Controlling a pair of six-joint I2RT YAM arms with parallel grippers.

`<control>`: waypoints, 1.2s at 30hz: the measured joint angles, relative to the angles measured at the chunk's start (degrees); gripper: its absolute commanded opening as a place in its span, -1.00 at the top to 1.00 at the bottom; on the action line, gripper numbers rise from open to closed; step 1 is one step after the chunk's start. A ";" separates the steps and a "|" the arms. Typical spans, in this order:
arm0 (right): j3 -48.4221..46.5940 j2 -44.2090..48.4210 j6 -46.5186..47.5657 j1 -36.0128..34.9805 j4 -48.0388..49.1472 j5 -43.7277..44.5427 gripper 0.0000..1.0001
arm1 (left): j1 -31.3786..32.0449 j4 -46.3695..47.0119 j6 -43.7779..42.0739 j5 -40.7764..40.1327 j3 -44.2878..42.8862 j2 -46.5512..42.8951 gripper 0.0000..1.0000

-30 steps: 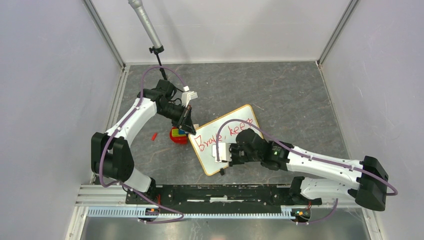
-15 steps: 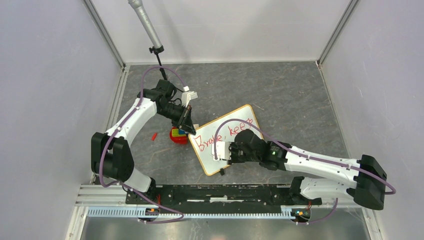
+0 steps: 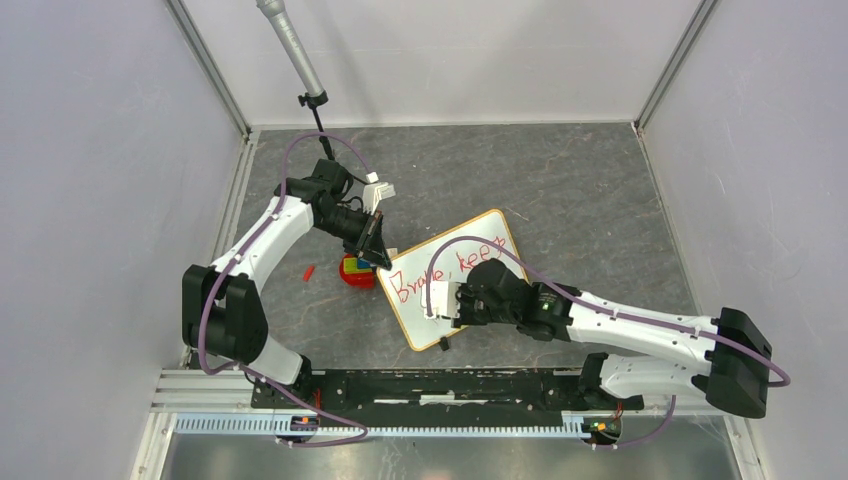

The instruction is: Write a sentence on the whiteboard

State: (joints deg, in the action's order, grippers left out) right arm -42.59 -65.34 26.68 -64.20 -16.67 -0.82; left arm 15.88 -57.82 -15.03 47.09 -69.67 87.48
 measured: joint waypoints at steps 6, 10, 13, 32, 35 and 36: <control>-0.48 -0.44 -0.33 0.00 0.74 -0.02 1.00 | 0.00 0.04 0.00 0.00 0.02 0.00 0.95; -0.55 -0.59 -0.42 0.00 0.76 -0.22 1.00 | 0.00 0.04 0.00 0.00 0.04 0.00 0.95; -0.59 -0.87 -0.42 -0.02 1.01 -0.96 1.00 | 0.00 0.04 0.00 0.00 0.09 0.00 0.95; -0.55 -0.92 1.73 -0.57 -1.42 -3.17 1.00 | 0.00 0.04 0.00 0.02 0.13 -0.13 0.95; -0.55 -0.72 1.92 -0.57 -1.90 -2.34 1.00 | 0.00 0.07 0.00 0.02 0.20 -0.20 0.95; -0.55 -0.63 1.90 -0.57 -1.95 -1.77 1.00 | 0.00 0.09 0.00 0.02 0.22 -0.22 0.95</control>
State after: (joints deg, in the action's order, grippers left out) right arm -43.13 -65.98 28.58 -64.77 -18.61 -2.59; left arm 15.88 -57.74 -15.03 47.11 -69.45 87.26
